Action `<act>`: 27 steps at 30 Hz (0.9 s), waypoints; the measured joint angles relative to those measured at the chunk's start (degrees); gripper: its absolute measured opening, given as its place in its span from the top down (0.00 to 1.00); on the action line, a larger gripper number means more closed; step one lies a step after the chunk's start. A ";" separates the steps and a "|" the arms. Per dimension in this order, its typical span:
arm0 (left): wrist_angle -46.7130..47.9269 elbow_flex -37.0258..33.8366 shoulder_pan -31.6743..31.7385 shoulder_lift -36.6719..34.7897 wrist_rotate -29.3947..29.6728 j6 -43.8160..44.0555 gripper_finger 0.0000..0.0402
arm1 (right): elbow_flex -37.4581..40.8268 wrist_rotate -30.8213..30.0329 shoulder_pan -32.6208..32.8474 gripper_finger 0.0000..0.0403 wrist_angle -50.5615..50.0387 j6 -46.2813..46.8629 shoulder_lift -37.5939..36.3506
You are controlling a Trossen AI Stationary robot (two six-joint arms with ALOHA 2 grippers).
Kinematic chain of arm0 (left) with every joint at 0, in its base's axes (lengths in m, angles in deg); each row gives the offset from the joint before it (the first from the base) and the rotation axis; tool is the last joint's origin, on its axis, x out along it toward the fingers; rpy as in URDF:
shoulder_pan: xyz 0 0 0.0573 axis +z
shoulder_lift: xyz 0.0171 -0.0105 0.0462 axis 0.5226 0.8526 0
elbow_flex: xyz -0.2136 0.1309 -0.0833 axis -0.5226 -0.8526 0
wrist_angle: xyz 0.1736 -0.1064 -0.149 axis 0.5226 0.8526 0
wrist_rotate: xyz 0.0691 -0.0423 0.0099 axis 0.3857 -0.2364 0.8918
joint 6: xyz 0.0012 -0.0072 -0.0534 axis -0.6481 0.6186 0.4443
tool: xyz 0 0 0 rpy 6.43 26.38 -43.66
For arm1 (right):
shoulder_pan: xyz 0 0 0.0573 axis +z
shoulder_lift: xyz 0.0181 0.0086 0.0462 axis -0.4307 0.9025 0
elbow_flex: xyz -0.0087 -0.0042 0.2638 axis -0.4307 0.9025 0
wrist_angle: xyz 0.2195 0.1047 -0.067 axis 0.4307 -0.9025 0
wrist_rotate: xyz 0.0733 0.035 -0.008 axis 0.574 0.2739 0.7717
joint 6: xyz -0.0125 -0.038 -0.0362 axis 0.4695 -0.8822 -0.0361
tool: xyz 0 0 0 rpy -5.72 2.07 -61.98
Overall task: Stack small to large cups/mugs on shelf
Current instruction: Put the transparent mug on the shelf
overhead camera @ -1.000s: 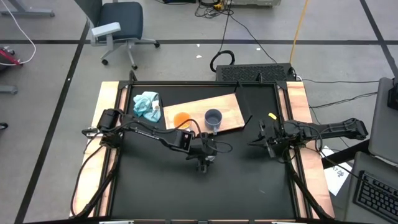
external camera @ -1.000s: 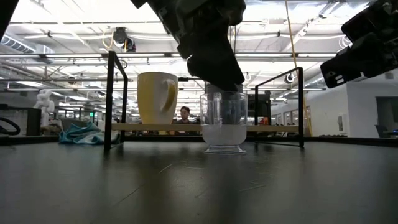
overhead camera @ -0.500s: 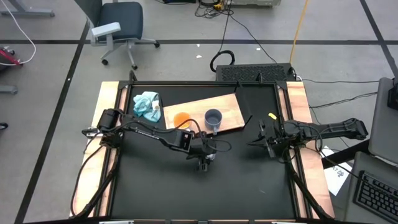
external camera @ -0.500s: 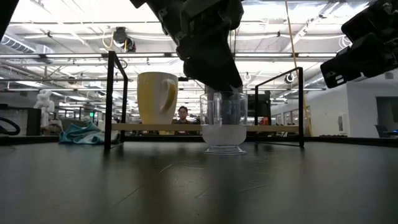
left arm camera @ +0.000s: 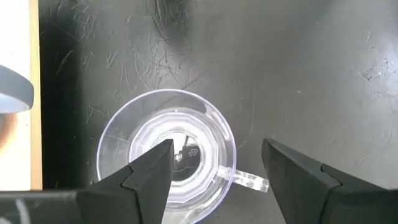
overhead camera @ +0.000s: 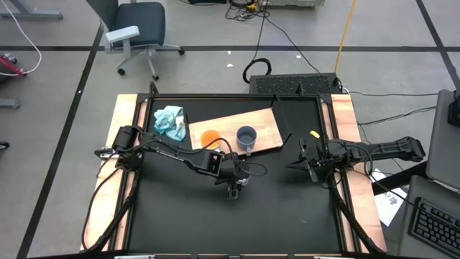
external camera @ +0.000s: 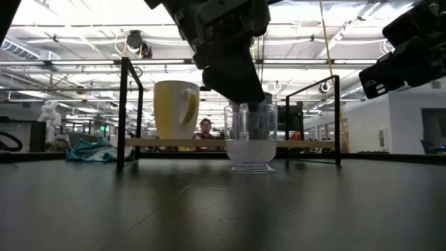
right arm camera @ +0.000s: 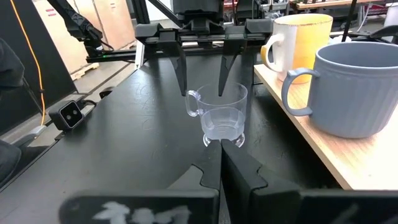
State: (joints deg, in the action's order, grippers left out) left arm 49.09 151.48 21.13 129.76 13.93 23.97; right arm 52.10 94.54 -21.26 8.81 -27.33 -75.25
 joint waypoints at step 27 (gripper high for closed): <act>-0.12 0.00 -0.04 0.06 -0.04 -1.45 0.39 | 0.00 0.00 -0.01 1.00 0.00 0.00 0.02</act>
State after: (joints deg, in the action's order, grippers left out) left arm 48.97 151.48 21.09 129.82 13.88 22.52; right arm 52.10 94.54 -21.27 8.81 -27.33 -75.23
